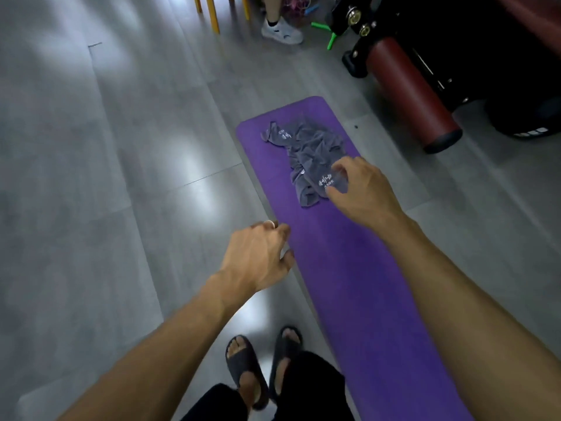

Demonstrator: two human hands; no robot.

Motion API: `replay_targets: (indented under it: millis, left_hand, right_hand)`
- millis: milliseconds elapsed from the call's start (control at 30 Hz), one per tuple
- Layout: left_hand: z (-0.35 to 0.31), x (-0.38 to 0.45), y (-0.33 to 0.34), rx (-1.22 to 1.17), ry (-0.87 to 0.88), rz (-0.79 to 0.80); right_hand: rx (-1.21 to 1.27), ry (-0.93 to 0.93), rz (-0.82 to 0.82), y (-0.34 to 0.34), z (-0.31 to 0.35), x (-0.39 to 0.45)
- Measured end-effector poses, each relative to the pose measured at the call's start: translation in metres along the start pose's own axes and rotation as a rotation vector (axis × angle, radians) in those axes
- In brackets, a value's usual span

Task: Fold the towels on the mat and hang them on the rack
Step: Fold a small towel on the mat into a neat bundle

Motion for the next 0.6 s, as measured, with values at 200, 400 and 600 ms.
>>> replay_targets:
  millis: [200, 400, 600]
  left_hand:
    - [0.042, 0.164, 0.055, 0.05, 0.082, 0.054]
    - [0.081, 0.312, 0.14, 0.071, 0.148, 0.087]
    - [0.117, 0.451, 0.248, 0.138, 0.287, 0.097]
  right_hand:
    - [0.06, 0.113, 0.023, 0.07, -0.088, 0.135]
    - [0.084, 0.252, 0.0, 0.162, -0.185, 0.241]
    - [0.077, 0.316, -0.022, 0.276, -0.27, 0.338]
Point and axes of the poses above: each hand's wrist, its own x-axis towards the middle knuckle, its own y-axis out of the palm, z = x × y, the point moved 7 cm from there along x, towards the middle knuckle, and after that the axes turned 6 degrees about z, right-handed, at the moved point
